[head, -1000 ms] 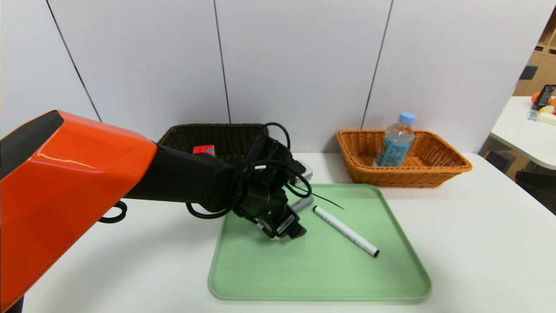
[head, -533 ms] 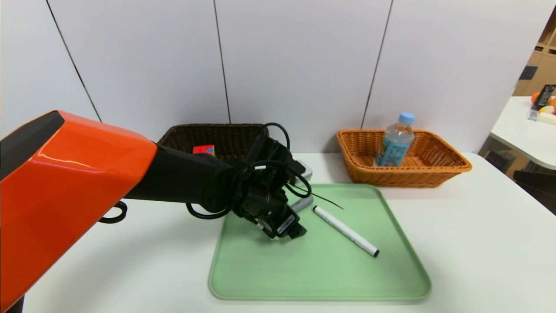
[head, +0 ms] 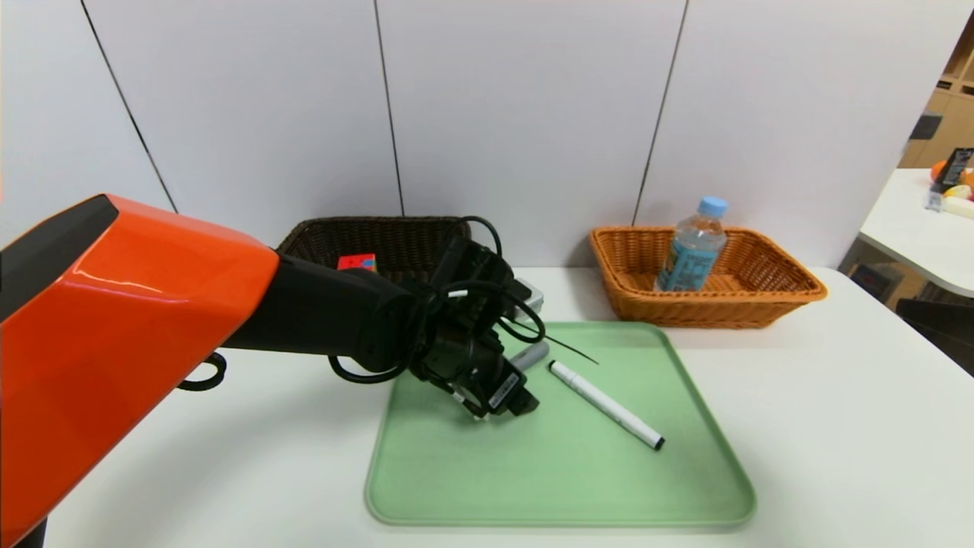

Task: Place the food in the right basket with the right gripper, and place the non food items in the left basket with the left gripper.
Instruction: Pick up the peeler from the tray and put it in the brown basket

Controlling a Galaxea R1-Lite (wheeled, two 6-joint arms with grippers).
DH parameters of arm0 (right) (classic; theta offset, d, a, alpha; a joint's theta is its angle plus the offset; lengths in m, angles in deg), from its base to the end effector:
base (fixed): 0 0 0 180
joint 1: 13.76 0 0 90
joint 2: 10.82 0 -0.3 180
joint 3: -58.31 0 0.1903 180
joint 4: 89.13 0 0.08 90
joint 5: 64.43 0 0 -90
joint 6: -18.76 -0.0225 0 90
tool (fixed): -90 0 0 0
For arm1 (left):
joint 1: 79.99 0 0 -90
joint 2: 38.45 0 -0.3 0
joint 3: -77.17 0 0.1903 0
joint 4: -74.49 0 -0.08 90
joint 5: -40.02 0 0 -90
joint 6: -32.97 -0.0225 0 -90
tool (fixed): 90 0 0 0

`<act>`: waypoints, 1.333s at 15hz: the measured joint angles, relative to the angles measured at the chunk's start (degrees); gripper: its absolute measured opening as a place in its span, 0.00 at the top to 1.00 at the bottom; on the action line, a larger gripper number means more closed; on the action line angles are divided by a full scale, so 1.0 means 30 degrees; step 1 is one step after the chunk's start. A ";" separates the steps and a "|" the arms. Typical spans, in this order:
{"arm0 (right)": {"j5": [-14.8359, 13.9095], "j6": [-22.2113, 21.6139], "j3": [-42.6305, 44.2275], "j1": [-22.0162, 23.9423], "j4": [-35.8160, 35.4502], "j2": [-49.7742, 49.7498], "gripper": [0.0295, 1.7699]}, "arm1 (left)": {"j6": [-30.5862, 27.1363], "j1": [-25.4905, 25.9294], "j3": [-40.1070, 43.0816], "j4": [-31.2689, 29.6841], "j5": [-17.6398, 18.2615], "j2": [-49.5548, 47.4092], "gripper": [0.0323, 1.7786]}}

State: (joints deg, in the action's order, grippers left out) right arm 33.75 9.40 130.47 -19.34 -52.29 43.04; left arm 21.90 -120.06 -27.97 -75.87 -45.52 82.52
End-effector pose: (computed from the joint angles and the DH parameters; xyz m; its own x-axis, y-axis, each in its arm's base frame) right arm 0.0999 0.0130 0.2695 0.9202 0.2329 -0.3147 -0.1760 0.9641 0.1988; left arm 0.3121 -0.2648 0.1323 0.4850 -0.5096 -0.7107 0.7755 0.6262 0.0802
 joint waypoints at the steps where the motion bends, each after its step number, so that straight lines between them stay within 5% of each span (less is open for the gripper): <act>1: 0.0008 0.0008 0.0000 -0.0004 0.0000 0.0016 0.04 | -0.0004 0.0000 0.0028 -0.0028 0.0008 0.0000 0.05; 6: -0.0016 0.0000 0.0024 -0.0004 0.0020 0.0024 0.04 | -0.0028 0.0000 0.0089 -0.0045 -0.0012 0.0000 0.07; 9: -0.0016 0.0008 0.0008 -0.0004 0.0028 0.0016 0.04 | 0.0008 -0.0008 0.0089 -0.0016 -0.0057 -0.0008 0.35; 13: 0.0008 0.0008 -0.0012 -0.0065 0.0028 -0.0012 0.04 | 0.0154 0.0008 0.0045 -0.0008 -0.0065 -0.0073 0.60; 14: 0.0000 0.0008 -0.0012 -0.0077 0.0028 -0.0012 0.04 | 0.0183 0.0016 0.0045 0.0000 -0.0065 -0.0098 0.86; 20: 0.0000 0.0000 -0.0028 -0.0093 0.0138 -0.0081 0.04 | 0.0467 0.0028 0.0045 0.0000 -0.0085 -0.0199 0.89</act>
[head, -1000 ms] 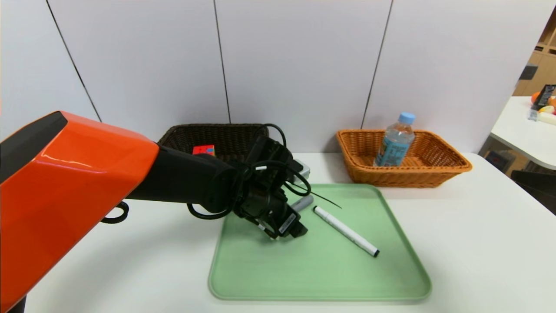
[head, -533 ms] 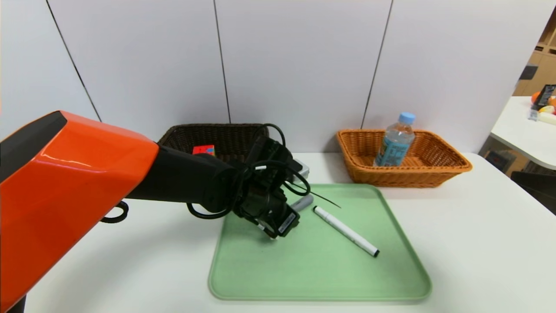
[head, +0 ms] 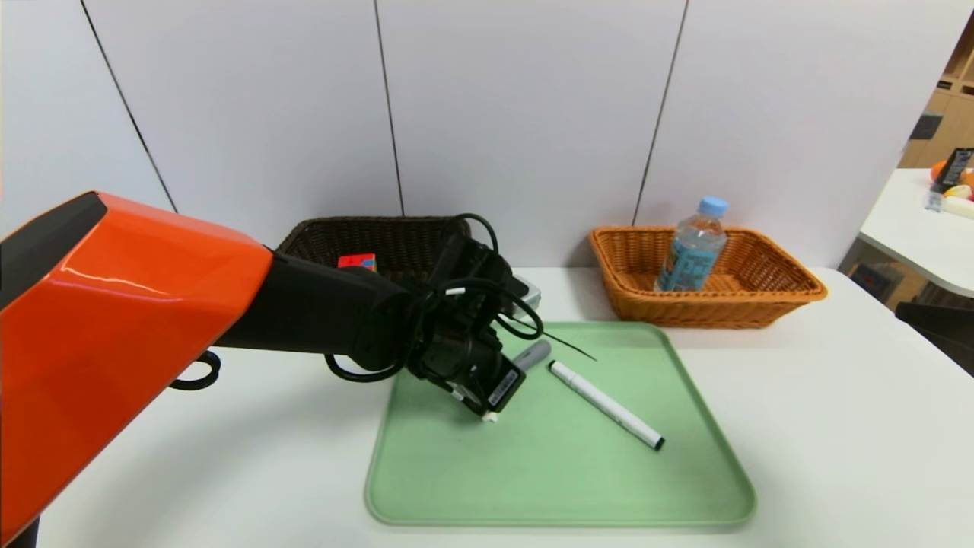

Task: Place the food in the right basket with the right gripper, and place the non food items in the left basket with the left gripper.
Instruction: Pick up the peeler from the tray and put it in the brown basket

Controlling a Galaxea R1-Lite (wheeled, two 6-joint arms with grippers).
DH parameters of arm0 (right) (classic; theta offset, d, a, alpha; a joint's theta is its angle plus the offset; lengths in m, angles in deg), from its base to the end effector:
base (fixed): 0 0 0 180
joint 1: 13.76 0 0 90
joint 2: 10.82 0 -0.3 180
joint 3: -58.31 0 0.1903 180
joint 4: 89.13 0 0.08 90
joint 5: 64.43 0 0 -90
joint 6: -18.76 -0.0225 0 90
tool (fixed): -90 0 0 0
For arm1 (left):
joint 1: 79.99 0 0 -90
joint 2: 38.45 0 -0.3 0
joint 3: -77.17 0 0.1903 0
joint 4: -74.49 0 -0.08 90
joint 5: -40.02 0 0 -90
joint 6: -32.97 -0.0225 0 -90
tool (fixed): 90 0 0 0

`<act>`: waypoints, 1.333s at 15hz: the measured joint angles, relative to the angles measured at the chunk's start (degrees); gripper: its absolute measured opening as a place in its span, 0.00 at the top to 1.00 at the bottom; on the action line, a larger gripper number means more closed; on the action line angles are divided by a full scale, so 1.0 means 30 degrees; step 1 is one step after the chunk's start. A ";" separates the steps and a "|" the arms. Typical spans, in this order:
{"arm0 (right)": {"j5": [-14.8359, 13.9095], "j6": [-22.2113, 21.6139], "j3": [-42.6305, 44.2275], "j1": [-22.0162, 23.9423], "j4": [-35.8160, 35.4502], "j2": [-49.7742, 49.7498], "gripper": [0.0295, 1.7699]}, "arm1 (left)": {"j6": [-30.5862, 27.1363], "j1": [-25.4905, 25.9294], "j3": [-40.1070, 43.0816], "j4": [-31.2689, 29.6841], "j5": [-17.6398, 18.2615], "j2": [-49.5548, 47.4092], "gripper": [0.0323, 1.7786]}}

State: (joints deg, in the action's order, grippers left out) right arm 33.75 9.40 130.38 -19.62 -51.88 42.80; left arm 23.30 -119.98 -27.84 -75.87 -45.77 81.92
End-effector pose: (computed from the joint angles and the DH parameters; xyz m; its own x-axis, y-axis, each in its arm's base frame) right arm 0.0985 0.0133 0.2688 0.9176 0.2372 -0.3190 -0.1798 0.9633 0.1992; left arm 0.3112 -0.2632 0.1360 0.4931 -0.5094 -0.7052 0.7620 0.6440 0.0676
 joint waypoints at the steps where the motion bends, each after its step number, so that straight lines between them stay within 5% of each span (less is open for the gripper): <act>1: 0.0000 -0.0008 0.0000 0.0000 0.0008 -0.0004 0.04 | 0.0016 -0.0004 0.0000 0.0000 -0.0008 -0.0065 0.89; 4: -0.0020 0.0000 -0.0081 0.0000 0.0065 -0.0012 0.04 | 0.0138 -0.0150 0.0073 0.0081 -0.0008 -0.0504 0.99; 20: -0.0037 0.0000 -0.0366 0.0000 0.0175 -0.0252 0.04 | 0.1085 -0.0837 0.0268 0.0037 -0.0983 -0.1479 0.99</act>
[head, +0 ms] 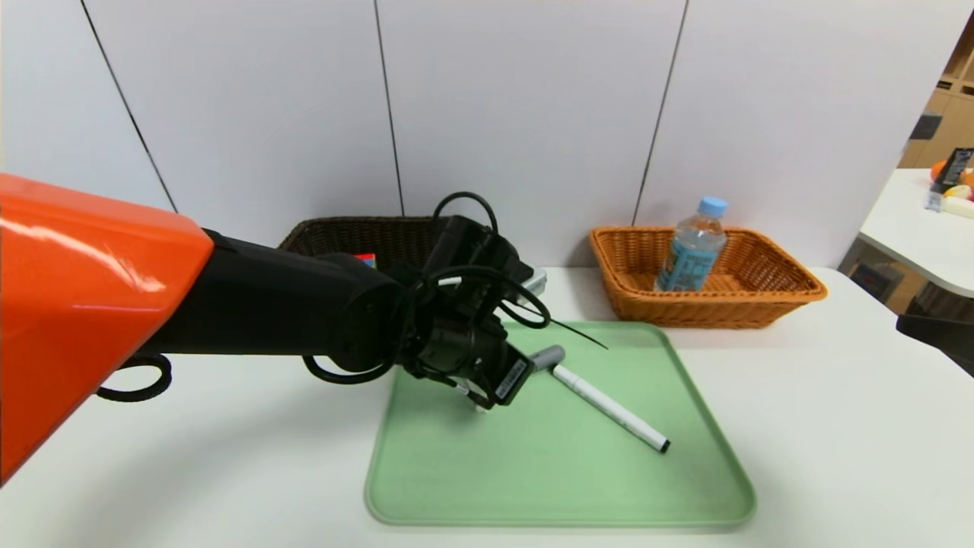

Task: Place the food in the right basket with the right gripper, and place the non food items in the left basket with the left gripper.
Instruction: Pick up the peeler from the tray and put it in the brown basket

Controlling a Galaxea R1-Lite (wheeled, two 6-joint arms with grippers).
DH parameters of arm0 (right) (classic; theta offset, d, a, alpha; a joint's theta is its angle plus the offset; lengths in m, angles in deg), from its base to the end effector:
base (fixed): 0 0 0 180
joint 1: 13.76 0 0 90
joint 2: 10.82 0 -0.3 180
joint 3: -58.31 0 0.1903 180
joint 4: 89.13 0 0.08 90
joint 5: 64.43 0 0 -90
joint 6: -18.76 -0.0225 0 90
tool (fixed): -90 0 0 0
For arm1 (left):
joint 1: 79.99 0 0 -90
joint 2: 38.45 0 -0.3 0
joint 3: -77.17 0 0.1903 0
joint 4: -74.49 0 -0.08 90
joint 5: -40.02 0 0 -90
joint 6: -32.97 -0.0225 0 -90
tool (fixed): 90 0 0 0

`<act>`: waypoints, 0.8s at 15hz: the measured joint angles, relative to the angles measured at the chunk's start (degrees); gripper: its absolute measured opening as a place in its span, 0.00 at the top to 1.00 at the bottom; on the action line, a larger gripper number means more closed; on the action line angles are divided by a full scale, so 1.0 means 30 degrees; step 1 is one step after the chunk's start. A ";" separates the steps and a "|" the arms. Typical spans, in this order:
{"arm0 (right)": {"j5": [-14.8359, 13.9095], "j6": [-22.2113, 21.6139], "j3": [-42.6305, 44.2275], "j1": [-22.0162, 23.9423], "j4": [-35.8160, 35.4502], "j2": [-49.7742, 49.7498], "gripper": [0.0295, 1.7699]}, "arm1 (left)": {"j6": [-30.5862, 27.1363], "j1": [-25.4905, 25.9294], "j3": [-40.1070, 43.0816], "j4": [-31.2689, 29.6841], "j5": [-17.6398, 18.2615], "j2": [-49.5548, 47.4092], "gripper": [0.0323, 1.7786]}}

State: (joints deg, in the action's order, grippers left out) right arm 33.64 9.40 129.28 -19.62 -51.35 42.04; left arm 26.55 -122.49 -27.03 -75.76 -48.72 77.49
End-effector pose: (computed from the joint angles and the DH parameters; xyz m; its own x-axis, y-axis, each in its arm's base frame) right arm 0.0952 0.0129 0.2639 0.9131 0.2348 -0.3333 -0.1750 0.9641 0.1998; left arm 0.2904 -0.2668 0.1632 0.5373 -0.5222 -0.6623 0.7379 0.6714 0.0693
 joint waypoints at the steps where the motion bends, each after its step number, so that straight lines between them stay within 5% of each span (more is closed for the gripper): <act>1: 0.0000 0.0008 -0.0012 0.0000 0.0000 -0.0016 0.04 | 0.0008 -0.0012 -0.0012 0.0008 0.0004 0.0000 0.99; 12: 0.0000 0.0000 -0.0179 0.0000 -0.0028 -0.0037 0.04 | 0.0102 -0.0110 0.0102 0.0016 -0.0016 0.0000 0.99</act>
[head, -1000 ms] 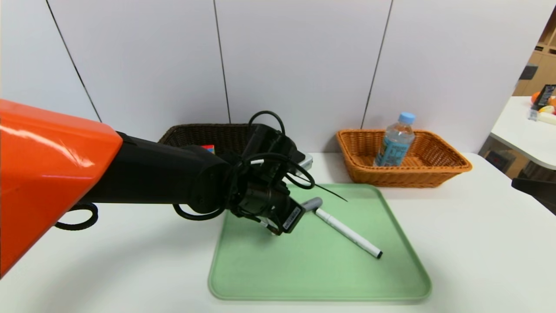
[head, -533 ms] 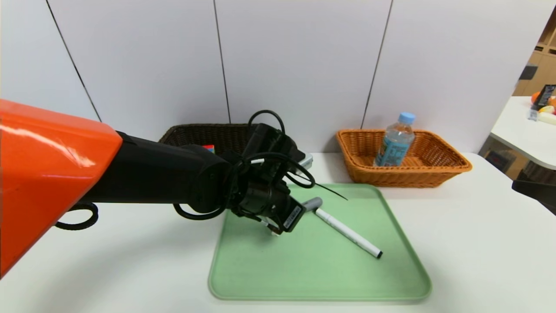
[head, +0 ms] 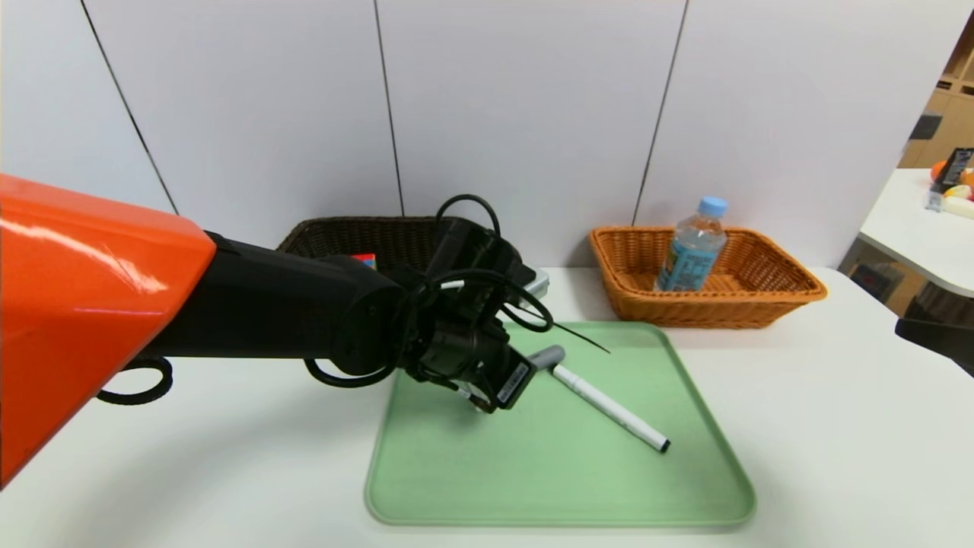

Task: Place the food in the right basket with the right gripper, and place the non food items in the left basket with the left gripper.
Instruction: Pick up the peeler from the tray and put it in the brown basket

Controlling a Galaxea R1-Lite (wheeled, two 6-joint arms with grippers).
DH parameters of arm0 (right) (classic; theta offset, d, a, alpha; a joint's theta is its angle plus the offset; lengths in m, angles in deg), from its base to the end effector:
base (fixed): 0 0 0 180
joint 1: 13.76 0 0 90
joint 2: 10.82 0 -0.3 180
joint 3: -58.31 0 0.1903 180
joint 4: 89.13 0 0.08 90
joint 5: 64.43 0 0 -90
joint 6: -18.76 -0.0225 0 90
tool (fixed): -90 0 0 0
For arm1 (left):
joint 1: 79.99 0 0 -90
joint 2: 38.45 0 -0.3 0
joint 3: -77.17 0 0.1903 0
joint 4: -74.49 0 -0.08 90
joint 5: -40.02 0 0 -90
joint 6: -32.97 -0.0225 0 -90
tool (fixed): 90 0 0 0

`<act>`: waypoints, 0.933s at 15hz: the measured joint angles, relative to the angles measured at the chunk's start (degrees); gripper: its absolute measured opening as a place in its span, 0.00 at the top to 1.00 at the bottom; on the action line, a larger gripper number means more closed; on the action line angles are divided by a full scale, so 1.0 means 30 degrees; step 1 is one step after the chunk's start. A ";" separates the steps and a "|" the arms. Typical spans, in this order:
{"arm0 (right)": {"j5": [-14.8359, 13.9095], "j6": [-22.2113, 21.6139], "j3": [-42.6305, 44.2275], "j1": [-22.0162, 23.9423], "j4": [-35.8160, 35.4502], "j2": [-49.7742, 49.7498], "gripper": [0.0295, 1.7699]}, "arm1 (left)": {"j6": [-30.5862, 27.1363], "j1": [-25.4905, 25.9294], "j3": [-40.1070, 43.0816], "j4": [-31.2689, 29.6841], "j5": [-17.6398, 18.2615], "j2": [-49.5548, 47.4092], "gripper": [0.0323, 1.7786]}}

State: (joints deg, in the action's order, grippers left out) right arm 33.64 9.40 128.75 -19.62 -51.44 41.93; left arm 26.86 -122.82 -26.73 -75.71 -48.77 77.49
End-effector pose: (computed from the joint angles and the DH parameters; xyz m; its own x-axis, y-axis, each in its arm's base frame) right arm 0.0950 0.0129 0.2616 0.9112 0.2346 -0.3386 -0.1739 0.9642 0.2002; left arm 0.2884 -0.2680 0.1617 0.5319 -0.5219 -0.6669 0.7394 0.6701 0.0653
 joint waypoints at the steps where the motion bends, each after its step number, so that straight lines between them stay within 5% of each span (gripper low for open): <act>1: 0.0016 0.0000 -0.0037 -0.0008 -0.0016 0.0000 0.04 | 0.0045 0.0008 -0.0004 -0.0008 0.0008 0.0000 0.99; 3: 0.0008 0.0000 -0.0061 0.0000 -0.0024 0.0000 0.04 | 0.0081 0.0008 -0.0028 -0.0016 0.0000 0.0000 0.99; 8: 0.0008 0.0008 -0.0073 0.0000 -0.0024 0.0000 0.04 | 0.0467 -0.0020 0.0000 -0.0016 -0.0020 0.0081 0.57; 14: 0.0008 0.0000 -0.0098 0.0000 -0.0045 -0.0016 0.04 | 0.0447 -0.0028 -0.0077 -0.0016 0.0138 0.0183 0.28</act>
State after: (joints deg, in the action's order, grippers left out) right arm 33.66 9.40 128.46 -19.62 -51.57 41.88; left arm 28.20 -122.90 -26.96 -75.76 -48.36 78.03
